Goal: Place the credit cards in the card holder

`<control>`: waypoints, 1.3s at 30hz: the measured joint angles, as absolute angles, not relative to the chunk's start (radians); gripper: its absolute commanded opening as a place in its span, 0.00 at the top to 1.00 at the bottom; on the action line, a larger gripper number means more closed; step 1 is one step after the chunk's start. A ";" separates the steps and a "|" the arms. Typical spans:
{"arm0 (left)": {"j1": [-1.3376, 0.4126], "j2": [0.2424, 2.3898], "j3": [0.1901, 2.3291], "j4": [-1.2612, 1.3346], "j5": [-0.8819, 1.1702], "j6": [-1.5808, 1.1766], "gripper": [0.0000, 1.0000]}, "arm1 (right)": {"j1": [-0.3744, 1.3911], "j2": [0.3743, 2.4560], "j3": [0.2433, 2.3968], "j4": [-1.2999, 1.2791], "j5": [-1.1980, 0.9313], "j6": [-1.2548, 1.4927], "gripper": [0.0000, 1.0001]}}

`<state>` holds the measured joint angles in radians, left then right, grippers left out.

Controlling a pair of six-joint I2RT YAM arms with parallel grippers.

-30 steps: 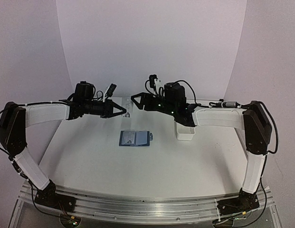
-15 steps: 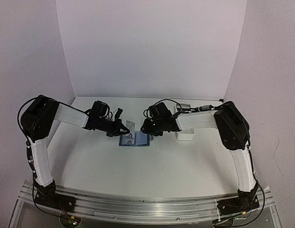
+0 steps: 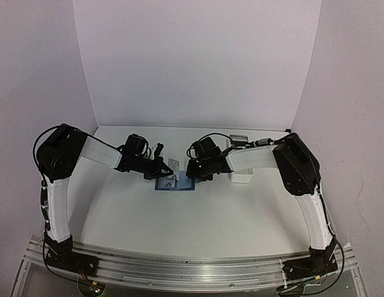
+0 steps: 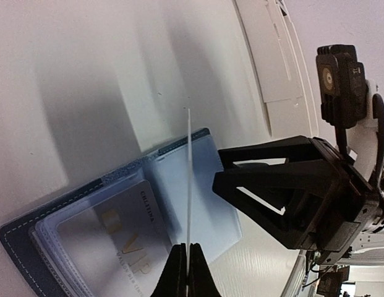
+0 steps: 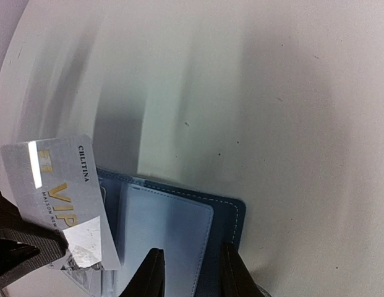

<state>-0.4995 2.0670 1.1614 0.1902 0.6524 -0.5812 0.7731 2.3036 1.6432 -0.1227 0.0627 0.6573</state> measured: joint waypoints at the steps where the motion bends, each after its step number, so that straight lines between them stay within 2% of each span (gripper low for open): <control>1: -0.500 2.068 1.161 0.186 0.641 -0.580 1.00 | 0.773 2.304 1.643 -0.122 0.062 0.659 0.73; 22: -0.537 2.058 1.115 0.201 0.576 -0.578 1.00 | 0.770 2.303 1.607 -0.052 0.049 0.736 0.74; 39: -0.536 2.065 1.018 0.345 0.647 -0.751 1.00 | 0.760 2.240 1.401 0.209 0.004 0.914 0.76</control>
<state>-0.5358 2.0647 1.0178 0.3445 0.6474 -0.7512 0.7597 2.2400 1.4009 0.2091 0.0040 0.9143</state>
